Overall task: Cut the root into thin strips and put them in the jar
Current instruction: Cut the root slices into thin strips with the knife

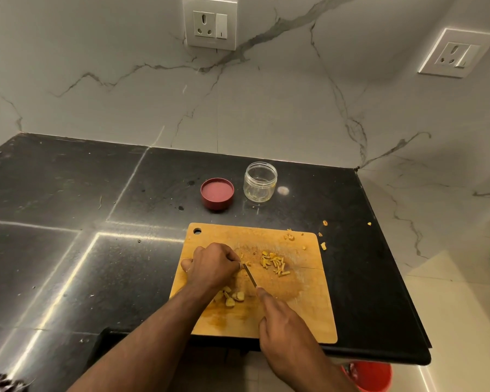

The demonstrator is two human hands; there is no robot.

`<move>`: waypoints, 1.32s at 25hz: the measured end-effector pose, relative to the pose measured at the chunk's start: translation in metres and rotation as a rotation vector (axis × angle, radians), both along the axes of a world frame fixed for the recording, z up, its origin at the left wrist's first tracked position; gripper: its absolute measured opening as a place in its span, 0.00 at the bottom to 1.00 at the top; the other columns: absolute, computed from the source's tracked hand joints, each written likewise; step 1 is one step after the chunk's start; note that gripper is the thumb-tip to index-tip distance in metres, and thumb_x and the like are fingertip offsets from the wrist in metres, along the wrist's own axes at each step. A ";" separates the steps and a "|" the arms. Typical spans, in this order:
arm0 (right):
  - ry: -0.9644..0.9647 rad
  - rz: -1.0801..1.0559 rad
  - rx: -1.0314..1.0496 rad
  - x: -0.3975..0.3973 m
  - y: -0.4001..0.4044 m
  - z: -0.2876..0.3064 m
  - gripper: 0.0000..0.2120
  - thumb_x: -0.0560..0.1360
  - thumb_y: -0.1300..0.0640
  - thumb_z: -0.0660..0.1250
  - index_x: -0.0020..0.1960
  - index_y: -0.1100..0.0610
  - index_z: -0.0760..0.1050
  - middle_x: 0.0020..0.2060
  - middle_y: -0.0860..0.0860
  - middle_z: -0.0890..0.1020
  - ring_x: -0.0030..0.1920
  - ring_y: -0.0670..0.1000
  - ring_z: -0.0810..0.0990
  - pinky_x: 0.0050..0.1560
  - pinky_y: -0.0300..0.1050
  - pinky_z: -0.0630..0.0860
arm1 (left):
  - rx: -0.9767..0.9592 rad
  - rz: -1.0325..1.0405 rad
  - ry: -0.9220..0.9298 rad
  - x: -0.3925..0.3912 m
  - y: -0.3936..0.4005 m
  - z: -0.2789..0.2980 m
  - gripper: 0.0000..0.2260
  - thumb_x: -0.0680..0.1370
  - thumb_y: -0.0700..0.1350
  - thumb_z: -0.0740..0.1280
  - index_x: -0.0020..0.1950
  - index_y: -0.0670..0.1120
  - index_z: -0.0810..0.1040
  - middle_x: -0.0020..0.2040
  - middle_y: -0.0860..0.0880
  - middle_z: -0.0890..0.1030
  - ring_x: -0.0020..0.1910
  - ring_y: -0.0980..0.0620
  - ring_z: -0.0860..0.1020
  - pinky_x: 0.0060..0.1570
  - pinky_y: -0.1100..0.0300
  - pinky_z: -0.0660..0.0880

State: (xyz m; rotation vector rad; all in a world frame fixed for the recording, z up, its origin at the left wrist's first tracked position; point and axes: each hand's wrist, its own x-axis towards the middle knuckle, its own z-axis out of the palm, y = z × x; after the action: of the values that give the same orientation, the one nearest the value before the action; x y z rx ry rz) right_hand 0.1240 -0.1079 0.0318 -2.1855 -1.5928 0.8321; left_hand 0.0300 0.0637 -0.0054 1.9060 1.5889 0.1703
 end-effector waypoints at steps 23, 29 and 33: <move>0.068 -0.051 -0.008 -0.005 -0.012 -0.007 0.26 0.83 0.52 0.52 0.79 0.43 0.51 0.71 0.43 0.67 0.63 0.43 0.71 0.63 0.37 0.69 | 0.007 -0.030 0.008 -0.003 -0.003 0.003 0.06 0.77 0.54 0.70 0.40 0.60 0.79 0.46 0.62 0.80 0.60 0.53 0.72 0.58 0.46 0.64; 0.049 -0.029 0.014 -0.004 -0.005 -0.005 0.26 0.83 0.53 0.52 0.79 0.43 0.51 0.70 0.45 0.68 0.62 0.45 0.72 0.62 0.39 0.69 | -0.048 -0.058 0.011 -0.005 0.003 0.002 0.06 0.75 0.57 0.72 0.39 0.60 0.79 0.44 0.63 0.79 0.59 0.53 0.72 0.59 0.46 0.65; 0.033 -0.018 0.015 -0.005 -0.009 -0.008 0.26 0.83 0.53 0.52 0.79 0.43 0.50 0.69 0.44 0.69 0.59 0.44 0.73 0.60 0.39 0.72 | -0.017 -0.024 0.013 -0.001 0.002 0.001 0.04 0.75 0.54 0.71 0.41 0.59 0.80 0.44 0.62 0.79 0.57 0.53 0.71 0.58 0.46 0.65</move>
State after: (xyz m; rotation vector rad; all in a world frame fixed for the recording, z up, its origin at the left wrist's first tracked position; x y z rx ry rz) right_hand 0.1193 -0.1174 0.0237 -2.1610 -1.5570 0.8437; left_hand 0.0287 0.0659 -0.0047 1.9160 1.5697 0.1341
